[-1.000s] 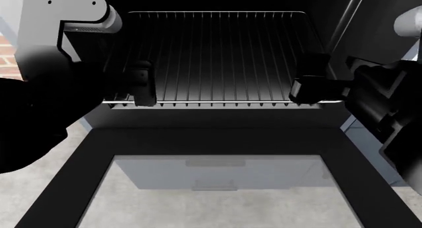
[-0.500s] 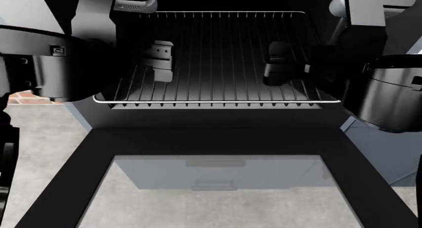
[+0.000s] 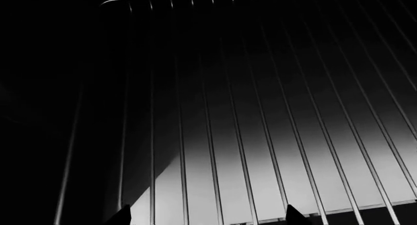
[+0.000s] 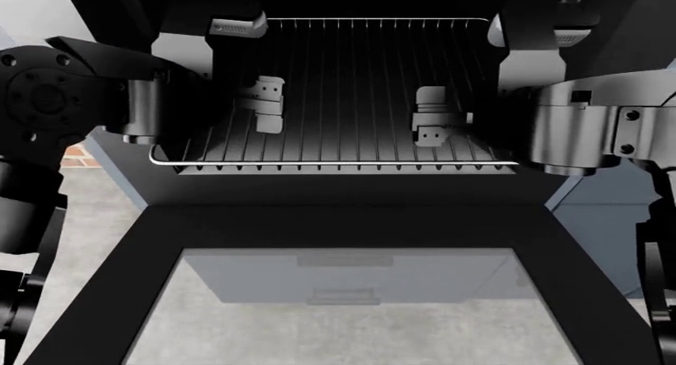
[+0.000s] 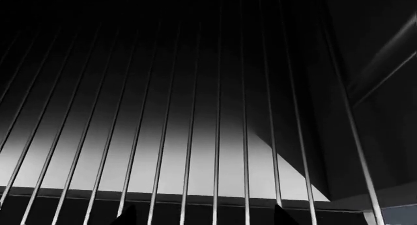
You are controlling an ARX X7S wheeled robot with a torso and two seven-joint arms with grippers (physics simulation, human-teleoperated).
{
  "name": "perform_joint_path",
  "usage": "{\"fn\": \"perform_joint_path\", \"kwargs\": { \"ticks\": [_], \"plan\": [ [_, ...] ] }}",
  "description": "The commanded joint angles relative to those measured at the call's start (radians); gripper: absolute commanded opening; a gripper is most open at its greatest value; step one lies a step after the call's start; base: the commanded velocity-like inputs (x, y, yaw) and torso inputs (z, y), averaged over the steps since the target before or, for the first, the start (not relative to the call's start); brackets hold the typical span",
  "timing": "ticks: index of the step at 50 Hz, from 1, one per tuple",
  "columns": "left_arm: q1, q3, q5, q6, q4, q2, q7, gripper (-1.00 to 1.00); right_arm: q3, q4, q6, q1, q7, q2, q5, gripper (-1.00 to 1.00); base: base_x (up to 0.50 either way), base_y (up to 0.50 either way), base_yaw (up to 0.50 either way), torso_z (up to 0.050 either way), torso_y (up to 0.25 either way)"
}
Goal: Fully slide the oven rack out.
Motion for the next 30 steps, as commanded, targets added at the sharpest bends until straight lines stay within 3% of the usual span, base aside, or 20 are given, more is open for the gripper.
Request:
{"fn": "perform_joint_path", "kwargs": {
  "ticks": [1, 30],
  "plan": [
    [-0.002, 0.035, 0.050, 0.029, -0.085, 0.028, 0.065, 1.00, -0.040, 0.129, 0.004, 0.022, 0.010, -0.039, -0.015, 1.00, 0.00, 0.00, 0.00, 0.000, 0.000],
    [0.095, 0.058, 0.056, 0.060, -0.151, 0.044, 0.090, 1.00, -0.075, 0.200, -0.031, -0.026, -0.049, -0.040, -0.052, 1.00, 0.00, 0.00, 0.00, 0.000, 0.000]
  ]
}}
